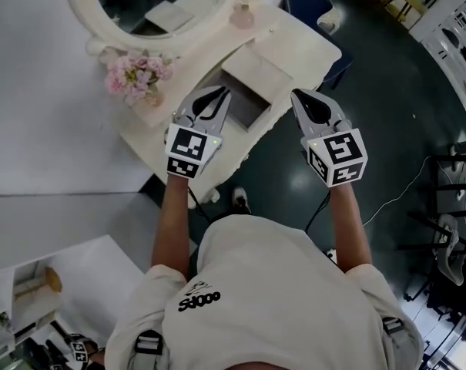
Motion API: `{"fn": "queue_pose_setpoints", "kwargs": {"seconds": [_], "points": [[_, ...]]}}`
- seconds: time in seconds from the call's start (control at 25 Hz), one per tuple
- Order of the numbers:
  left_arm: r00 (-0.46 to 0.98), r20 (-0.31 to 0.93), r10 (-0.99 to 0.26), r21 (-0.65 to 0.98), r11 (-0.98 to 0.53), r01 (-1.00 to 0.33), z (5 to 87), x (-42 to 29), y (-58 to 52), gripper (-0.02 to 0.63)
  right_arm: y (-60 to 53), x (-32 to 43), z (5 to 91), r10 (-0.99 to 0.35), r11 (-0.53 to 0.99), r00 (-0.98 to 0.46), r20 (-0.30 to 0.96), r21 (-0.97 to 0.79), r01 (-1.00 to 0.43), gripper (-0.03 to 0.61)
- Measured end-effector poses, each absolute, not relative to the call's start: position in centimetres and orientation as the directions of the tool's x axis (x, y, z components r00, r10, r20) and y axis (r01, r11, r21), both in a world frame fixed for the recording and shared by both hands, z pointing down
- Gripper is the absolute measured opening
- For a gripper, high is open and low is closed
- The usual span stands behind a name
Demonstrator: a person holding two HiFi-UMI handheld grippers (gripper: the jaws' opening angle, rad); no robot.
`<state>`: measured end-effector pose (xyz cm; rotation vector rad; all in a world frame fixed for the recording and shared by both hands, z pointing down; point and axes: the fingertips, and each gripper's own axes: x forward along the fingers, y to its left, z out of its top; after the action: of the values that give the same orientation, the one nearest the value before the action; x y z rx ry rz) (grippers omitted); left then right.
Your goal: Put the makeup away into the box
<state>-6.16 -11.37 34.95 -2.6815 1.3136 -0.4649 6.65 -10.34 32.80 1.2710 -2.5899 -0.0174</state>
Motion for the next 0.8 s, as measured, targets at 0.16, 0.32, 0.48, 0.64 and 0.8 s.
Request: {"fn": "queue_pose_setpoints", "kwargs": {"seconds": [0.16,0.32,0.48,0.64,0.8], "points": [[0.53,0.31,-0.789,-0.224,-0.602,-0.766,38.3,-8.5,-13.4,0.018,-12.7,4.6,34.7,-0.751,0.646,-0.603,0.269,0.109,-0.756,0.002],[0.482,0.372,-0.793,-0.177,-0.57,-0.802,41.0,-11.1,-14.7,0.018,-14.1,2.5,36.7,-0.713,0.684,-0.628,0.312,0.11,-0.721,0.002],[0.416,0.408,-0.813,-0.134,-0.504,-0.853,43.5,-12.9,-14.8,0.017,-15.0,0.9,38.5,-0.665,0.727,-0.66,0.35,0.099,-0.68,0.002],[0.367,0.453,-0.813,-0.097,-0.454,-0.886,45.9,-13.9,-14.7,0.017,-16.1,-0.8,40.1,-0.604,0.777,-0.704,0.374,0.08,-0.624,0.002],[0.293,0.521,-0.802,-0.083,-0.389,-0.917,48.5,-14.6,-14.2,0.018,-17.1,-2.4,41.4,-0.516,0.84,-0.758,0.399,0.06,-0.54,0.002]]}}
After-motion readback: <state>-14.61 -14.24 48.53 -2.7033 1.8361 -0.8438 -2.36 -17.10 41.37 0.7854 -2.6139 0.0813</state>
